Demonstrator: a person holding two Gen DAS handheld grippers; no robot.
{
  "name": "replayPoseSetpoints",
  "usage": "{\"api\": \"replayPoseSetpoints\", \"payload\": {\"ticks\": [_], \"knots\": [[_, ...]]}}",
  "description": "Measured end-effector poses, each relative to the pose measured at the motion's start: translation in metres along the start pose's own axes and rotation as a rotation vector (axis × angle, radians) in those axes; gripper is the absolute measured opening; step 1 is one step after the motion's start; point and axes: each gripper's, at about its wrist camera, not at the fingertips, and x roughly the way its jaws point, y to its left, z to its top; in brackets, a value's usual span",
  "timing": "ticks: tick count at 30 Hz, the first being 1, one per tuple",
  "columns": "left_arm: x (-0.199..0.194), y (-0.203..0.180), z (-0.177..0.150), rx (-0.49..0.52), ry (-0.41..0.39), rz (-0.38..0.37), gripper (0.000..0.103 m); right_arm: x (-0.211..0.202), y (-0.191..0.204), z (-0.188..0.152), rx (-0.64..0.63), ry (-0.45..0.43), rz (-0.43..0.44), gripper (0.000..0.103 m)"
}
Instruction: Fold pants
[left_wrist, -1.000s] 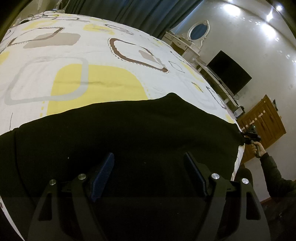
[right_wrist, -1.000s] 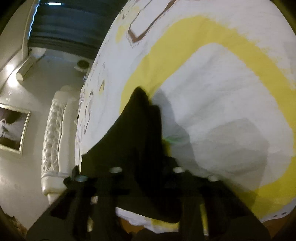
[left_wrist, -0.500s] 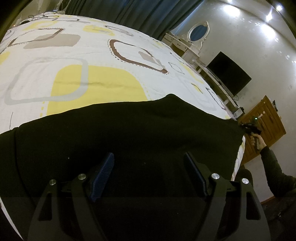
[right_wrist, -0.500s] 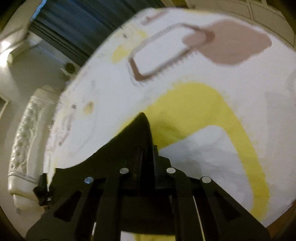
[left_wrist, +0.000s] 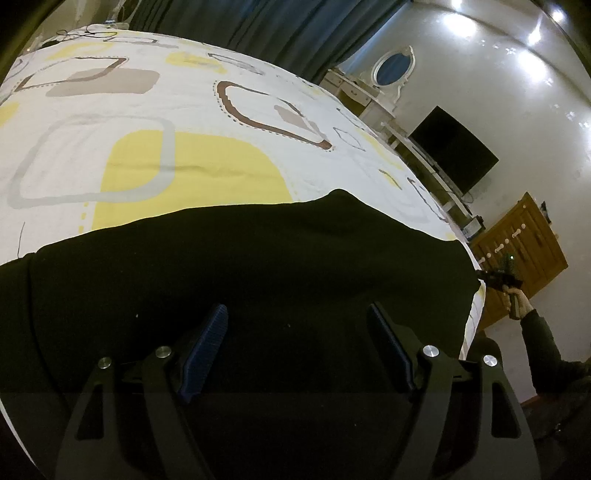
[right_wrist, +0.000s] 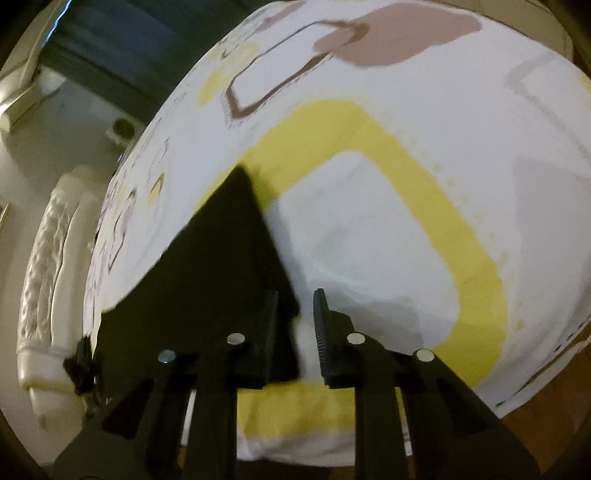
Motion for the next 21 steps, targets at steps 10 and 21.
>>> {"api": "replayPoseSetpoints", "payload": {"ticks": [10, 21], "knots": [[-0.001, -0.001, 0.001, -0.002, 0.004, 0.005, 0.077, 0.002, -0.009, -0.015, -0.012, 0.083, 0.083, 0.025], [0.0, 0.0, 0.002, 0.0, 0.004, 0.004, 0.079, 0.007, 0.013, -0.008, -0.078, 0.065, 0.052, 0.023]]}}
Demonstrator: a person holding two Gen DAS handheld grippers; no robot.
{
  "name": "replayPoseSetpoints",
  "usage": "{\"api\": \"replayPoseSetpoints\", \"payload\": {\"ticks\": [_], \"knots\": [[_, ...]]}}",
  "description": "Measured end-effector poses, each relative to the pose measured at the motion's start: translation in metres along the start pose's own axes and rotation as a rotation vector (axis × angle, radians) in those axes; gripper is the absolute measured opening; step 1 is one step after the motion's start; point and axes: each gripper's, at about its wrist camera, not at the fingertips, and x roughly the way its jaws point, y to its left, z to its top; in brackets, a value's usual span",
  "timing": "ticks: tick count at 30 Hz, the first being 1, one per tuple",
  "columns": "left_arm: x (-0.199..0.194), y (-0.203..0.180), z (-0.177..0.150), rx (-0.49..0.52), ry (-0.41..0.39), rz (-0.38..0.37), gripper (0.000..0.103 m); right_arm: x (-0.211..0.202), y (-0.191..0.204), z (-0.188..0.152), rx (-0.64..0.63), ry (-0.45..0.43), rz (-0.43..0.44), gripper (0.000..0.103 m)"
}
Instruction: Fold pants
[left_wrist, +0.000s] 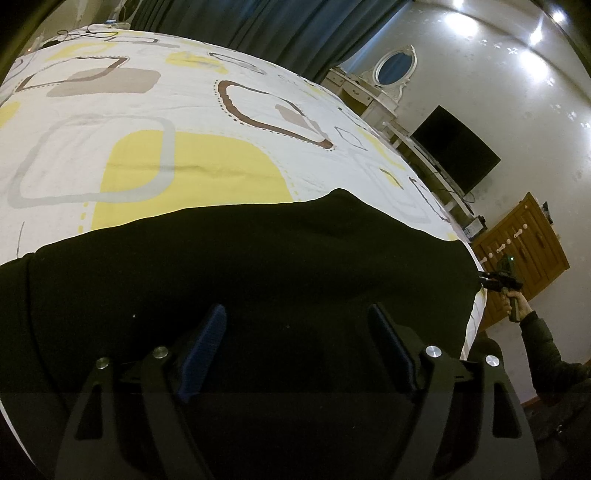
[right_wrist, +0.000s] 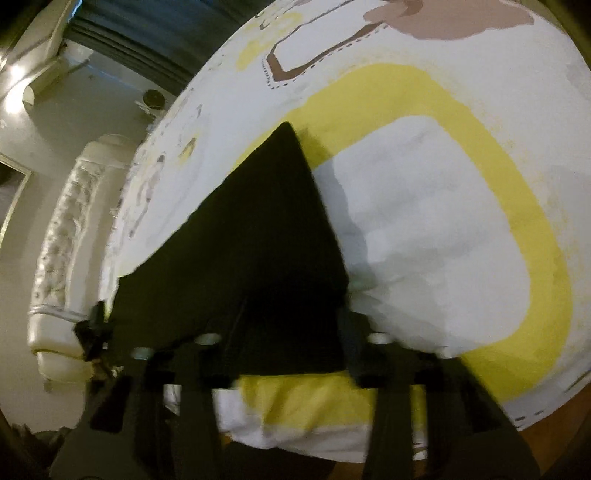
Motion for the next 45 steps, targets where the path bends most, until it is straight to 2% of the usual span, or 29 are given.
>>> {"api": "replayPoseSetpoints", "payload": {"ticks": [4, 8, 11, 17, 21, 24, 25, 27, 28, 29, 31, 35, 38, 40, 43, 45], "knots": [[0.0, 0.0, 0.001, 0.0, 0.0, 0.0, 0.079, -0.006, 0.003, -0.007, -0.023, 0.005, 0.036, 0.021], [0.001, 0.001, 0.002, -0.002, 0.002, -0.002, 0.079, -0.004, 0.004, -0.008, -0.036, 0.015, 0.017, 0.021], [0.001, 0.001, 0.002, -0.002, 0.002, -0.001, 0.079, -0.005, 0.01, -0.006, -0.05, -0.01, -0.035, 0.013], [0.001, 0.0, 0.003, -0.004, 0.004, -0.002, 0.079, -0.02, 0.029, 0.006, -0.099, -0.093, -0.112, 0.009], [0.001, 0.0, 0.003, 0.001, -0.001, -0.001, 0.079, -0.001, 0.01, 0.006, -0.065, -0.032, -0.176, 0.008], [0.0, 0.001, 0.001, 0.0, -0.007, -0.008, 0.08, -0.004, -0.007, 0.002, 0.01, -0.072, -0.094, 0.01], [0.0, 0.001, 0.001, -0.001, -0.008, -0.011, 0.08, -0.011, -0.008, 0.001, 0.028, -0.1, -0.111, 0.012], [0.001, 0.002, 0.002, 0.001, -0.006, -0.012, 0.079, -0.029, -0.006, -0.001, 0.042, -0.164, -0.229, 0.012], [0.001, 0.003, 0.002, 0.002, -0.005, -0.013, 0.08, -0.037, -0.006, -0.003, 0.062, -0.196, -0.23, 0.013], [0.001, 0.003, 0.002, 0.002, -0.004, -0.014, 0.08, -0.047, -0.004, -0.007, 0.094, -0.239, -0.195, 0.014], [0.001, 0.004, 0.003, 0.001, -0.009, -0.017, 0.08, -0.052, 0.008, -0.014, 0.101, -0.256, -0.136, 0.014], [0.0, 0.002, 0.0, 0.007, -0.02, -0.018, 0.08, -0.032, 0.02, -0.032, 0.18, -0.224, 0.003, 0.02], [0.0, 0.003, -0.001, 0.005, -0.026, -0.025, 0.08, -0.011, 0.015, -0.041, 0.271, -0.201, 0.016, 0.021], [0.0, 0.003, -0.001, 0.004, -0.028, -0.029, 0.08, -0.005, 0.012, -0.049, 0.331, -0.237, 0.047, 0.023], [-0.001, 0.004, -0.001, 0.005, -0.032, -0.035, 0.08, 0.0, 0.007, -0.051, 0.389, -0.297, 0.1, 0.033], [-0.001, 0.004, -0.002, 0.004, -0.037, -0.039, 0.08, 0.006, 0.007, -0.049, 0.414, -0.312, 0.132, 0.049]]}}
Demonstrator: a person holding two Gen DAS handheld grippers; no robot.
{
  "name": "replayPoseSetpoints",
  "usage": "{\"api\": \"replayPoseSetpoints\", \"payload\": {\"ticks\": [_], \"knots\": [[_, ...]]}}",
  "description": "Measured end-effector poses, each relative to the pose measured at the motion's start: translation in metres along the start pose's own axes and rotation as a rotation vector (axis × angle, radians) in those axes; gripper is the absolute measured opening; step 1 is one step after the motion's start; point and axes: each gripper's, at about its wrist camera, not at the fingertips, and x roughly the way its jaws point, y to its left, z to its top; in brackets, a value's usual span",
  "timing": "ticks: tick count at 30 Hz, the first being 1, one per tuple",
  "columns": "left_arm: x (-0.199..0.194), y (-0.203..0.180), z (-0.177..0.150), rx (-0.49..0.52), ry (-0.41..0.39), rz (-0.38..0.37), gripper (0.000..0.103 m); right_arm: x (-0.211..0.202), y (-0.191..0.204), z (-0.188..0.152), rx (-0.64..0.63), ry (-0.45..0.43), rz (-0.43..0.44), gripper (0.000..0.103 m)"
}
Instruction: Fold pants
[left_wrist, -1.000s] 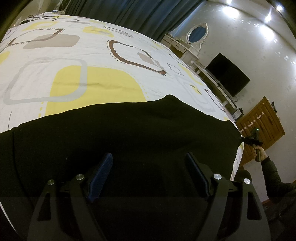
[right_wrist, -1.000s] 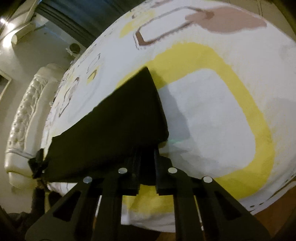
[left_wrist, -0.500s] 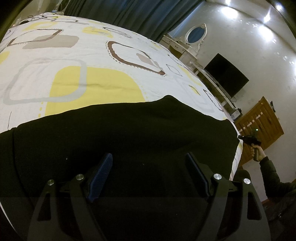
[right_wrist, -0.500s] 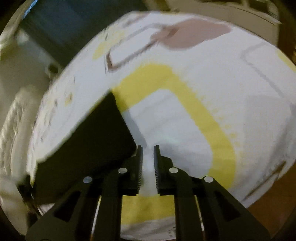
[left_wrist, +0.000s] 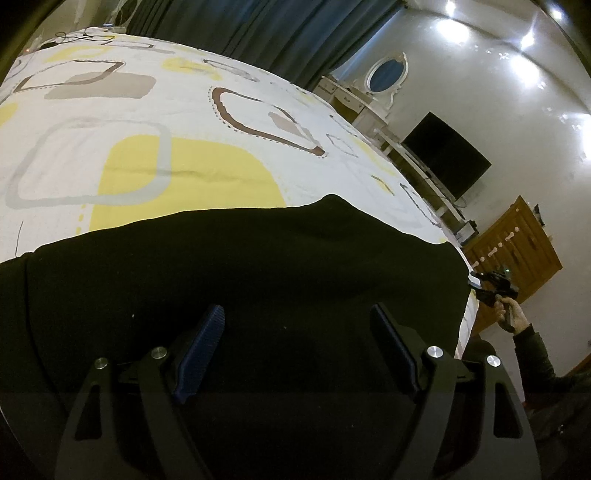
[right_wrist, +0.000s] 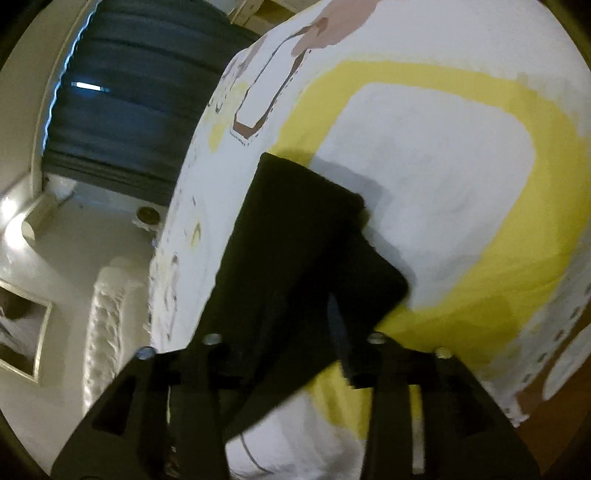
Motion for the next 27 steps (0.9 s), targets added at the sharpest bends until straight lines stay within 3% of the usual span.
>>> {"api": "replayPoseSetpoints", "payload": {"ticks": [4, 8, 10, 12, 16, 18, 27], "knots": [[-0.001, 0.0, -0.001, -0.002, -0.007, -0.005, 0.08, 0.001, 0.009, -0.003, 0.019, -0.024, 0.016, 0.06], [-0.002, 0.001, -0.002, 0.001, -0.01, -0.013, 0.08, 0.009, 0.014, -0.012, 0.0, -0.03, 0.002, 0.061], [-0.002, 0.002, -0.001, 0.003, -0.009, -0.012, 0.08, 0.011, 0.017, -0.012, -0.017, -0.04, -0.019, 0.056], [-0.002, 0.001, -0.001, 0.012, -0.006, -0.006, 0.08, 0.015, 0.019, -0.011, -0.028, -0.034, -0.034, 0.04], [-0.002, -0.001, -0.001, 0.029, -0.002, 0.007, 0.08, 0.017, 0.018, -0.009, -0.036, -0.035, -0.05, 0.025], [-0.002, -0.001, -0.001, 0.03, -0.003, 0.008, 0.08, 0.015, 0.016, -0.01, -0.035, -0.032, -0.045, 0.008], [-0.004, 0.0, -0.002, 0.026, -0.001, 0.002, 0.08, -0.014, 0.026, -0.02, -0.055, -0.088, 0.02, 0.006]]}}
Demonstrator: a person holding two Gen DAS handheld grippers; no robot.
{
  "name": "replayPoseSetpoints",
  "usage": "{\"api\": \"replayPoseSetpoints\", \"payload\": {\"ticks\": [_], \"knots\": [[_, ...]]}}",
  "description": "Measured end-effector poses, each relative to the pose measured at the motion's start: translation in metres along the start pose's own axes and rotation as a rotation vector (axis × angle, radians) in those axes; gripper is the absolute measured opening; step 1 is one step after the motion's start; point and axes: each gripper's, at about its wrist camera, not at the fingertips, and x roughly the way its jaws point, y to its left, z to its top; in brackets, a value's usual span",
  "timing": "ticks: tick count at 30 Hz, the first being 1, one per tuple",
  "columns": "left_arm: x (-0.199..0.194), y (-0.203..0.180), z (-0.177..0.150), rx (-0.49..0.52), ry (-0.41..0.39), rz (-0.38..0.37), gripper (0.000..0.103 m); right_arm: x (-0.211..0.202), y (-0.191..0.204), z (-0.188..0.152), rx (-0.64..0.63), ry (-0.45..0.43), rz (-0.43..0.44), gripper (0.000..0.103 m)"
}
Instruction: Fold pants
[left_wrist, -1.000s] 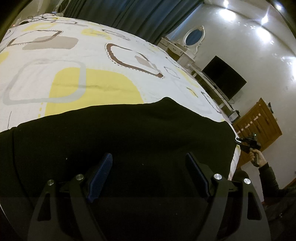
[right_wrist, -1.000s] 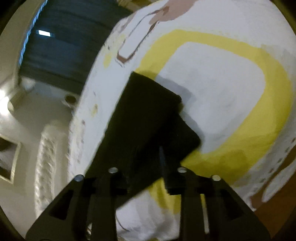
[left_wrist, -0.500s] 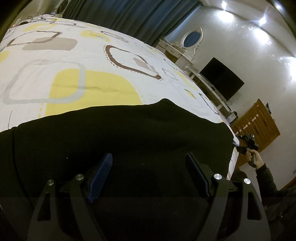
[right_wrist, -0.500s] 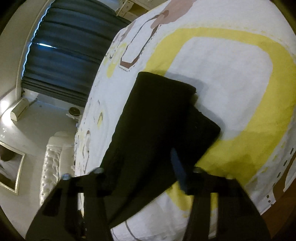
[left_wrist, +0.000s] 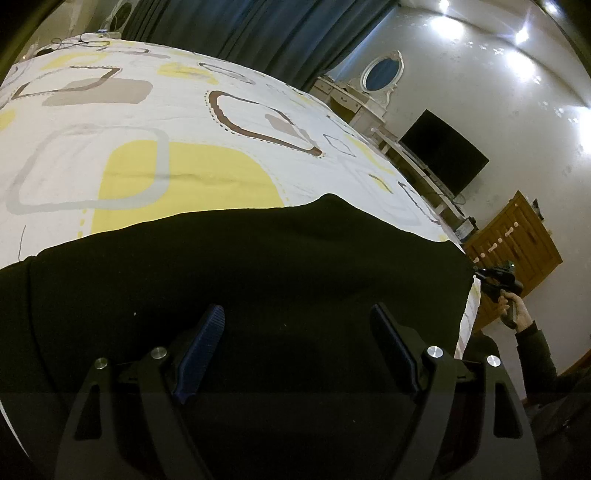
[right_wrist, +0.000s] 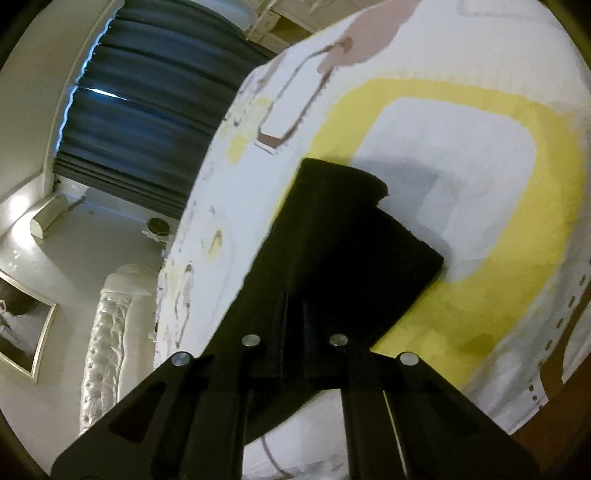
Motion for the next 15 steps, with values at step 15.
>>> {"api": "replayPoseSetpoints", "payload": {"ticks": [15], "knots": [[-0.001, 0.0, 0.002, -0.003, -0.003, -0.009, 0.08, -0.03, -0.032, -0.03, 0.037, -0.074, -0.061, 0.004]]}}
